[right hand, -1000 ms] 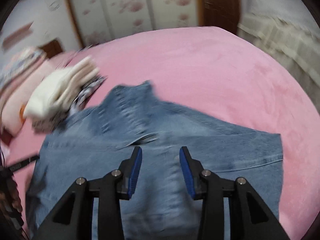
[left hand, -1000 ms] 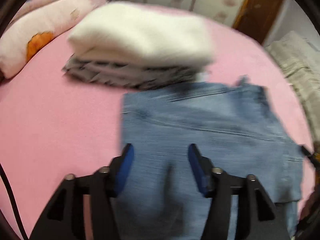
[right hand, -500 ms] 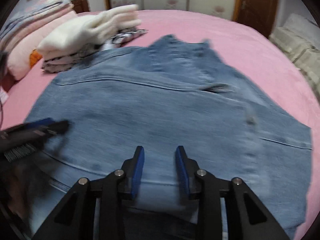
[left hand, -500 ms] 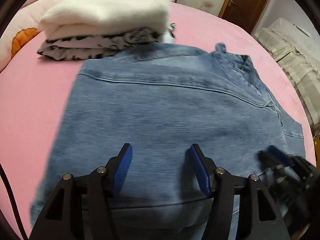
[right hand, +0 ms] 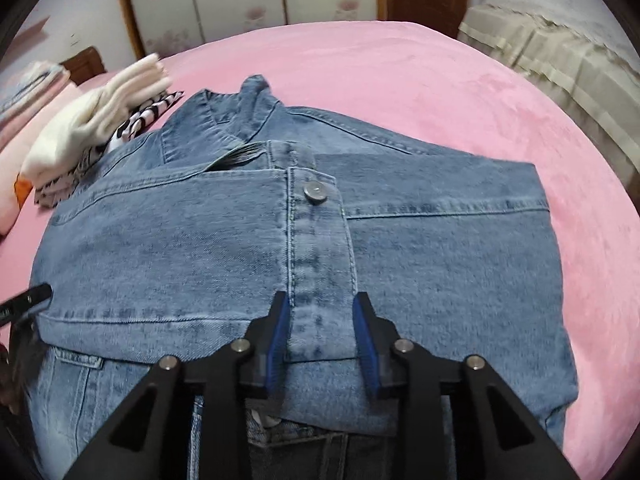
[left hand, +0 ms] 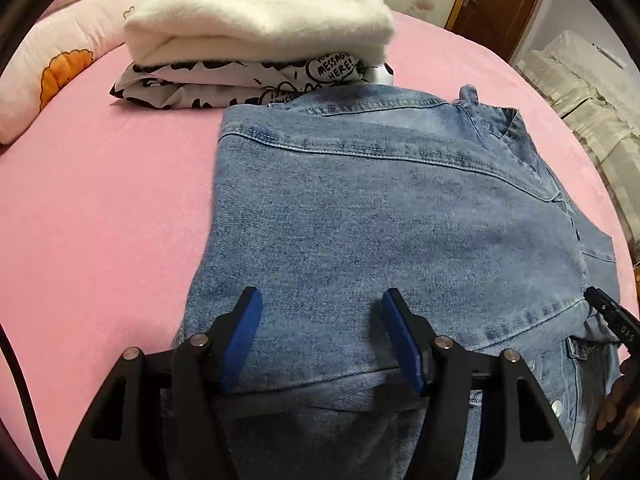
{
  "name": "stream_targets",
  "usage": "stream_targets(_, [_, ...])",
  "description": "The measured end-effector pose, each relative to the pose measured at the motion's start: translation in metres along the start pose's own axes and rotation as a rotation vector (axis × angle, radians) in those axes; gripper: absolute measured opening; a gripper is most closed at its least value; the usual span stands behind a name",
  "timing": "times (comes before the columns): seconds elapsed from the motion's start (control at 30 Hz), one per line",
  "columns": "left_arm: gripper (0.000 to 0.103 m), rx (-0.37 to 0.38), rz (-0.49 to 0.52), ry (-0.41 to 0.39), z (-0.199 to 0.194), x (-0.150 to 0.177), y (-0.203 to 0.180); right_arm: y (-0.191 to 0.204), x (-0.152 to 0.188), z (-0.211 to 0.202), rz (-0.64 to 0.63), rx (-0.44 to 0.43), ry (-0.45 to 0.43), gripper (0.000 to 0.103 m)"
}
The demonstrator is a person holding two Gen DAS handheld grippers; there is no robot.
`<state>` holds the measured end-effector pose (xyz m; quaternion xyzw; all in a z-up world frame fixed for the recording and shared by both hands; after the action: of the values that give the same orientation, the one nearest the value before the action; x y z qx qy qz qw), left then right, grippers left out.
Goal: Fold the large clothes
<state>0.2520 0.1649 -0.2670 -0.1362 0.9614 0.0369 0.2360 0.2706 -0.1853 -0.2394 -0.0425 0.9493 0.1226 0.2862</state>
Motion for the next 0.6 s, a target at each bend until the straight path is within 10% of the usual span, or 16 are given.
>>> stream_targets(0.6, [0.067, 0.011, -0.041, -0.002, -0.048, 0.022, -0.018, 0.004, 0.013, -0.049, 0.100, -0.040, -0.033, 0.037])
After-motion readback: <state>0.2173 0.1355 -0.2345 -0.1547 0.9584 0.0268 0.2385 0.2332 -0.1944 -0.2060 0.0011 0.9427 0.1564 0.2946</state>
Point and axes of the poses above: each gripper's, at about its wrist camera, not at the fingertips, and z roughly the way its jaws point, y to its left, x to its underside, the point moved 9 cm from there along z, roughly the way its jaws point, and after that the axes turned 10 degrees about -x, right-handed, at the moved point
